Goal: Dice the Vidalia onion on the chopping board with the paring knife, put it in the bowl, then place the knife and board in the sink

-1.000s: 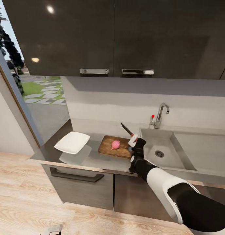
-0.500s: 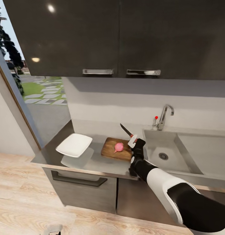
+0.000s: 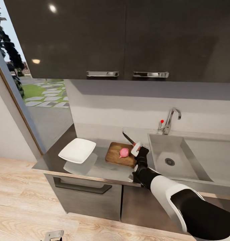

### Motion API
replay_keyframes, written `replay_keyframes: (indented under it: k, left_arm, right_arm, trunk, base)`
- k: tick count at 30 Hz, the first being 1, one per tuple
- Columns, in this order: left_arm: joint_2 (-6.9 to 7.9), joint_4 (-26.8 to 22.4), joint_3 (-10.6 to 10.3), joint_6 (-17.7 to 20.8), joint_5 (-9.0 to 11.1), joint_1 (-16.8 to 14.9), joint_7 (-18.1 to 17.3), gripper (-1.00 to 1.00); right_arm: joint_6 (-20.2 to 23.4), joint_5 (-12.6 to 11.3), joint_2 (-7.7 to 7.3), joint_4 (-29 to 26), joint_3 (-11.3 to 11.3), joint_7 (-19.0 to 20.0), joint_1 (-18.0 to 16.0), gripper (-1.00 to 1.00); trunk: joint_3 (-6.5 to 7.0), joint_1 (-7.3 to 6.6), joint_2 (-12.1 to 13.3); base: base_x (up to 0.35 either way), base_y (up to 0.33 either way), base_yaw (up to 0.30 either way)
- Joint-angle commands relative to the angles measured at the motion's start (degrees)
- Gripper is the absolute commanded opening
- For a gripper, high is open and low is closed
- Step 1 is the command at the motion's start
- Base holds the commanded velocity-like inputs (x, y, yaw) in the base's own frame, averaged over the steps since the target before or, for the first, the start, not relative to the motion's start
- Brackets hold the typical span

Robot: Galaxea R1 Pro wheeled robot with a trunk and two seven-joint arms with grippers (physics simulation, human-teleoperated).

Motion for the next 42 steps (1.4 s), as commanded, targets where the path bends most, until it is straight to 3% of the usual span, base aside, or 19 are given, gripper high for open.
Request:
replay_keyframes:
  k: [1,13,42]
  left_arm:
    - [-0.03,0.19,-0.48,-0.28,0.33,-0.08,0.06,1.0]
    - [-0.02,0.19,-0.48,-0.28,0.33,-0.08,0.06,1.0]
    - [-0.04,0.19,-0.45,-0.28,0.35,-0.08,0.06,1.0]
  right_arm:
    - [0.59,0.24,0.01,0.08,0.48,0.08,0.31,-1.0]
    - [-1.31,0.33,0.01,0.19,0.57,0.53,0.97,-1.0]
    - [-1.43,0.33,0.01,0.28,0.59,2.25,0.99,-1.0]
  trunk:
    - [-0.1,0.02,-0.1]
    - [-0.1,0.02,-0.1]
    - [-0.1,0.02,-0.1]
  base:
    - [0.001,0.001,0.0]
    - [0.0,0.0,0.0]
    - [0.0,0.0,0.0]
